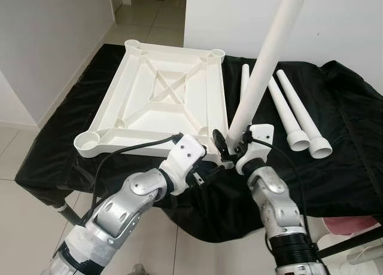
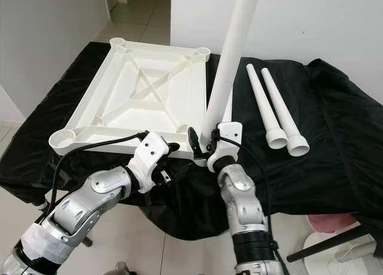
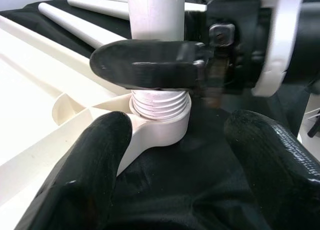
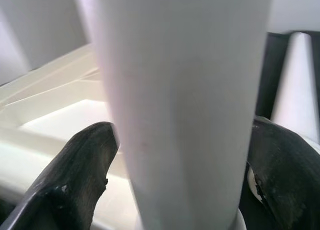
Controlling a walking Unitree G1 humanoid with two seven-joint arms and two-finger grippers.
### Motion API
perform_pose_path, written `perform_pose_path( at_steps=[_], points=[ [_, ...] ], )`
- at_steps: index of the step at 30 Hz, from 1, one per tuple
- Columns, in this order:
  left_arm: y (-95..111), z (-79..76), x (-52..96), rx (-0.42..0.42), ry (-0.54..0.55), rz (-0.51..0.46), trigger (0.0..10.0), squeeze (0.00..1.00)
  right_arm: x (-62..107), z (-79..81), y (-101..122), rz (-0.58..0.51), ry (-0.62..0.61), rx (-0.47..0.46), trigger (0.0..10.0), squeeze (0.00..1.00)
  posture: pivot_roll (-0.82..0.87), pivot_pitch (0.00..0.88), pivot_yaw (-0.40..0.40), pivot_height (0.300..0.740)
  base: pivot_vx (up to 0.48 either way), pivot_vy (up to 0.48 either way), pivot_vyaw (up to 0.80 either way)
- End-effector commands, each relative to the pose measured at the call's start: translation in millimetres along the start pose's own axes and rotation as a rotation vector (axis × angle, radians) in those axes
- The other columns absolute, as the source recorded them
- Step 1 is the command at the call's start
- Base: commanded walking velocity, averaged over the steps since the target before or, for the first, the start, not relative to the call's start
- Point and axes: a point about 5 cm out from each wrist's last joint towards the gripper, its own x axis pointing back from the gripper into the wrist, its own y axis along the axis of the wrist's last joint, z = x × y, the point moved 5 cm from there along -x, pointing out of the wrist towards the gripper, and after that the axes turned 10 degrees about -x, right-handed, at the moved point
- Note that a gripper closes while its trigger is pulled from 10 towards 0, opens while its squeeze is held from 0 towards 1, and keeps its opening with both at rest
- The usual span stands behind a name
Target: Building children table
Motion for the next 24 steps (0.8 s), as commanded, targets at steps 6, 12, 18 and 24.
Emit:
perform_pose_path(
  at_steps=[6, 12, 18, 24],
  points=[
    [1.6, -10.7, 0.2, 0.002, -0.100, -0.010, 10.0, 0.00, -0.4, -4.8, -0.9, 0.049, 0.153, 0.055, 10.0, 0.00, 0.02, 0.030, -0.060, 0.740, 0.000, 0.000, 0.00],
    [1.9, -11.0, 0.4, 0.001, -0.100, -0.013, 10.0, 0.00, -8.2, -10.9, -1.0, 0.092, 0.220, 0.126, 10.0, 0.00, 0.02, 0.034, -0.064, 0.740, 0.000, 0.000, 0.00],
    [3.0, -8.6, -0.4, -0.003, -0.087, -0.013, 10.0, 0.00, -10.8, -10.2, -11.1, 0.161, 0.327, 0.131, 0.4, 0.00, 0.03, 0.033, -0.069, 0.740, 0.000, 0.000, 0.00],
    [3.5, -7.9, 0.4, -0.005, -0.085, -0.013, 10.0, 0.00, -11.7, -12.7, -17.3, 0.189, 0.347, 0.141, 0.0, 0.00, 0.04, 0.033, -0.069, 0.740, 0.000, 0.000, 0.00]
  ],
)
